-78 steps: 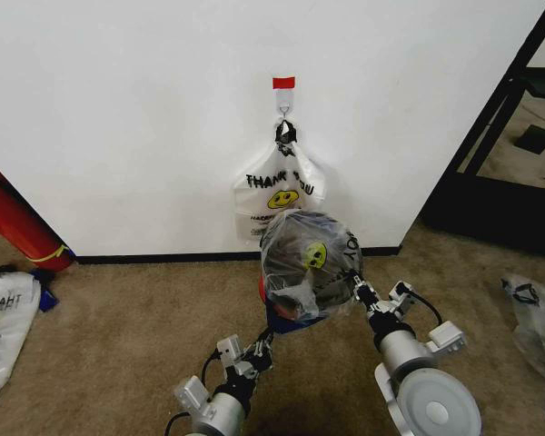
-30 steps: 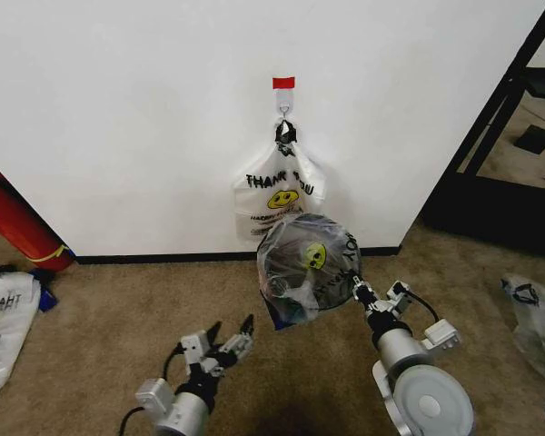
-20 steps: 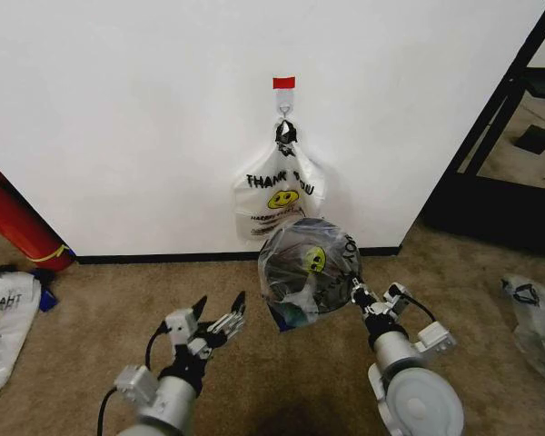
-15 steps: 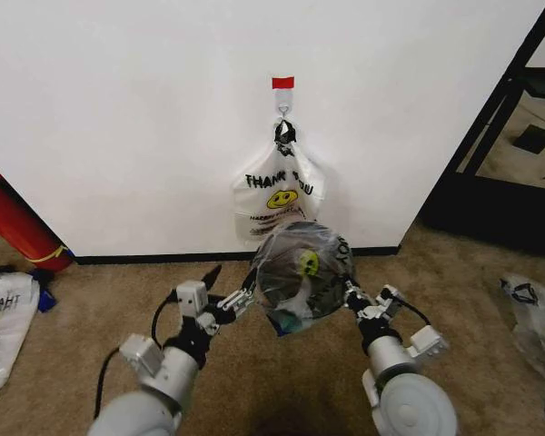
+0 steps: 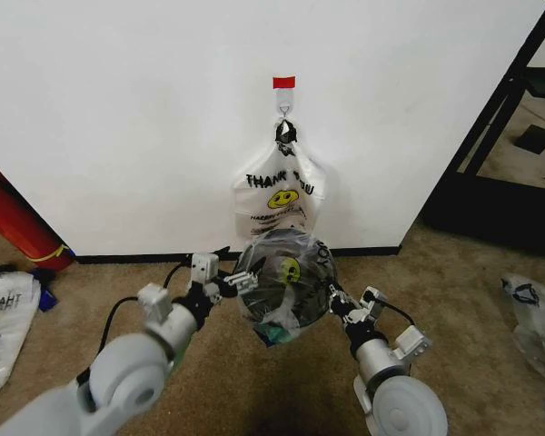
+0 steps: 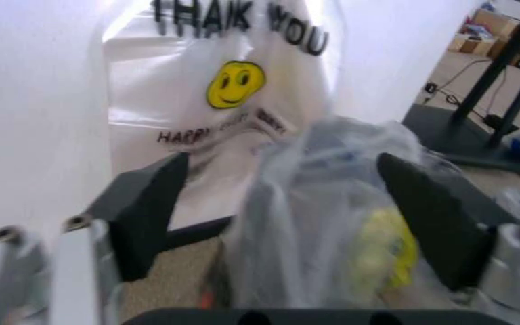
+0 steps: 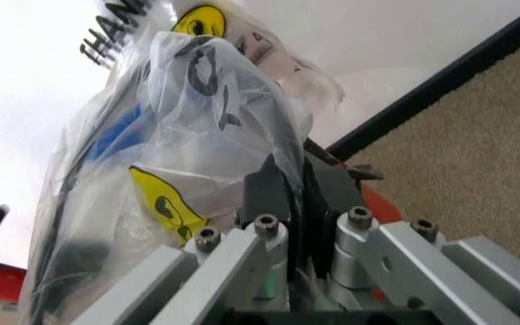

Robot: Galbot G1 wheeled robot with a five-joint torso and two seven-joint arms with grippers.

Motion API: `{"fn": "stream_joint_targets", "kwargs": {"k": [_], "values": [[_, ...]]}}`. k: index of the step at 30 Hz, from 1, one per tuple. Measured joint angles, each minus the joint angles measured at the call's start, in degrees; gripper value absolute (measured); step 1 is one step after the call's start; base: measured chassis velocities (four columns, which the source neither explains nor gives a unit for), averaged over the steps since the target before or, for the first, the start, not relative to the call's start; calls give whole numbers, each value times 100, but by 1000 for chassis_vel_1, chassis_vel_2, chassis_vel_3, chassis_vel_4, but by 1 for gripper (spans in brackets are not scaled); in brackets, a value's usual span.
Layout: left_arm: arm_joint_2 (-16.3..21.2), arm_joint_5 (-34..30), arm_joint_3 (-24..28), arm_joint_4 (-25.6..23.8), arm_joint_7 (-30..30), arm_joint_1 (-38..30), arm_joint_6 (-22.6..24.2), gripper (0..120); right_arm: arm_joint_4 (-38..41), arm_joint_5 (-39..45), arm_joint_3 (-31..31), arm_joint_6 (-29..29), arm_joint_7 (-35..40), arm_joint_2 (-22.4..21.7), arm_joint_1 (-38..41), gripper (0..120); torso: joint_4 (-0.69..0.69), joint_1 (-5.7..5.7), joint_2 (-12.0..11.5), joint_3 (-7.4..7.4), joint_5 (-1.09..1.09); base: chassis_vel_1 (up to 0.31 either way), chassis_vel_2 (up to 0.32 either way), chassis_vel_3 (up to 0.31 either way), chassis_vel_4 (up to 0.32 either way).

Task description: Pick up the garbage bag from the wall and place it over the trash bin.

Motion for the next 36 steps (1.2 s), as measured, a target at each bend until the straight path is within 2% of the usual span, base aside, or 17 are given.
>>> {"fn": "stream_joint_targets", "kwargs": {"k": [2,5,10,11,12,21,23,26,29,31,33,36], "values": [[-25,-30,43,114,2,-112,1,73,0,-1,1,0,-9,1,-13,1,0,0,0,0,-1,0,0,0,0],[-82,-68,110,311,26,-290,1,56,-10,-9,0,-1,-17,2,-27,1,1,0,0,0,0,0,0,0,0],[-119,-77,161,417,100,-348,-6,45,-19,-11,-3,-10,-17,2,-29,1,1,0,0,0,0,0,0,0,0],[-126,-77,175,433,117,-349,-9,36,-20,-10,-3,-12,-15,4,-27,1,1,0,0,0,0,0,0,0,0],[-139,-76,202,451,143,-344,-11,34,-20,-4,-6,-20,-8,8,-22,1,1,0,0,0,-1,0,0,0,0],[-140,-28,241,395,263,-265,-14,34,-2,39,-11,-70,83,27,-16,1,1,0,0,0,0,0,0,0,0],[-133,224,334,486,306,-310,-25,34,50,87,-6,-76,102,34,-28,1,1,0,0,0,0,0,0,0,0],[-134,431,399,560,331,-351,-41,47,112,136,4,-90,133,41,-38,1,1,0,0,0,-1,0,0,0,0],[-136,475,404,586,325,-367,-41,49,136,154,9,-93,141,43,-49,1,1,0,0,0,-1,0,0,0,0],[-142,476,404,592,301,-375,-41,46,149,159,12,-94,143,44,-57,1,1,-1,0,-1,-1,0,0,0,0],[-152,460,398,593,250,-378,-42,36,153,165,13,-96,144,45,-65,1,1,-1,0,-1,-1,0,0,0,0],[-151,457,387,588,243,-360,-47,28,152,174,14,-99,148,54,-63,1,1,-1,0,-1,-1,0,0,0,0]]}}
